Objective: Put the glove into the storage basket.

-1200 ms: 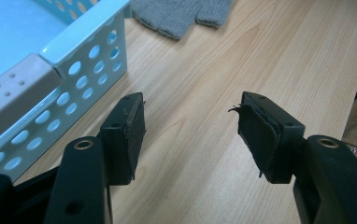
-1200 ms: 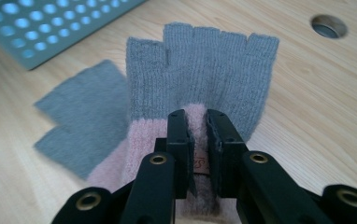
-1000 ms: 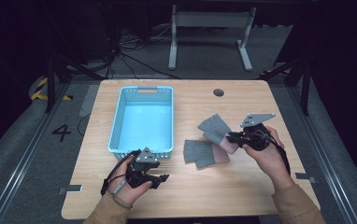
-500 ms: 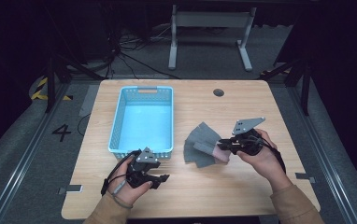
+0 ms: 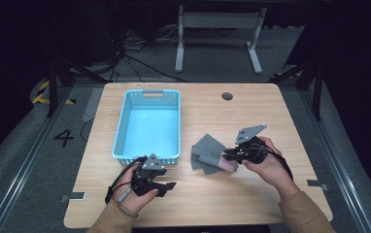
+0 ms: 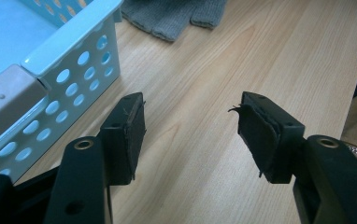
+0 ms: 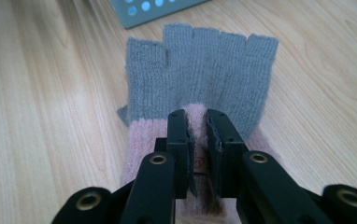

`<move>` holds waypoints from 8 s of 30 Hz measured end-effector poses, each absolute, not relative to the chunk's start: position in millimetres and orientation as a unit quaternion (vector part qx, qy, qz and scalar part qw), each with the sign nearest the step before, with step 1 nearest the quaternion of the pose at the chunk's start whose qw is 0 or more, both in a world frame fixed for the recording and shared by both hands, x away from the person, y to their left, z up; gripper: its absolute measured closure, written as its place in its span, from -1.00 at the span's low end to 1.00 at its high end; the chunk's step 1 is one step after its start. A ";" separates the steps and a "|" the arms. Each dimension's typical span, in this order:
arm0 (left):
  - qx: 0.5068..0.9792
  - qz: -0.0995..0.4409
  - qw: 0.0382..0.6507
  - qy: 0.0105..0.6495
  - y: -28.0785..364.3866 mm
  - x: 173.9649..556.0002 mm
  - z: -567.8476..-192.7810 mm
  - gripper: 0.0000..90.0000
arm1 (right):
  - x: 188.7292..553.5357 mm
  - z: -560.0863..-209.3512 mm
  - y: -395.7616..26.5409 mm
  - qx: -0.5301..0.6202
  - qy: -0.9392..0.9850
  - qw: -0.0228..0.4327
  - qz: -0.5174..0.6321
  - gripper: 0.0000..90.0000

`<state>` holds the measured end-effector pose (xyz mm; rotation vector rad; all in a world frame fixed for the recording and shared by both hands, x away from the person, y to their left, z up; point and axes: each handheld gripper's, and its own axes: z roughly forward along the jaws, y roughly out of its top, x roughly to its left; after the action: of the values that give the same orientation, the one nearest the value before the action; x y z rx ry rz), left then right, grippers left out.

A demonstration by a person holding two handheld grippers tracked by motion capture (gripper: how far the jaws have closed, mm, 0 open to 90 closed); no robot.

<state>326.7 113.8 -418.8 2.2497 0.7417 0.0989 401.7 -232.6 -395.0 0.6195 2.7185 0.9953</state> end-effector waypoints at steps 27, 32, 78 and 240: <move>0.884 0.032 0.374 0.278 104.3 329.0 -417.4 -0.05 | 400.3 -412.7 -230.9 0.216 0.923 0.064 0.313 0.63; 0.885 0.041 0.379 0.269 97.4 330.7 -418.9 0.04 | 395.6 -404.5 -234.6 0.224 0.913 0.075 0.334 0.60; 0.892 0.045 0.361 0.269 55.0 346.8 -429.8 0.38 | 379.5 -417.7 -283.7 0.323 0.899 0.108 0.274 0.46; 0.883 0.054 0.378 0.274 2.9 349.5 -426.7 0.50 | 389.1 -412.4 -293.2 0.373 0.854 0.176 0.317 0.45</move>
<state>349.5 2.9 -426.7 2.2567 0.7005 0.1380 389.1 -293.2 -412.4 1.0567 2.4179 0.8972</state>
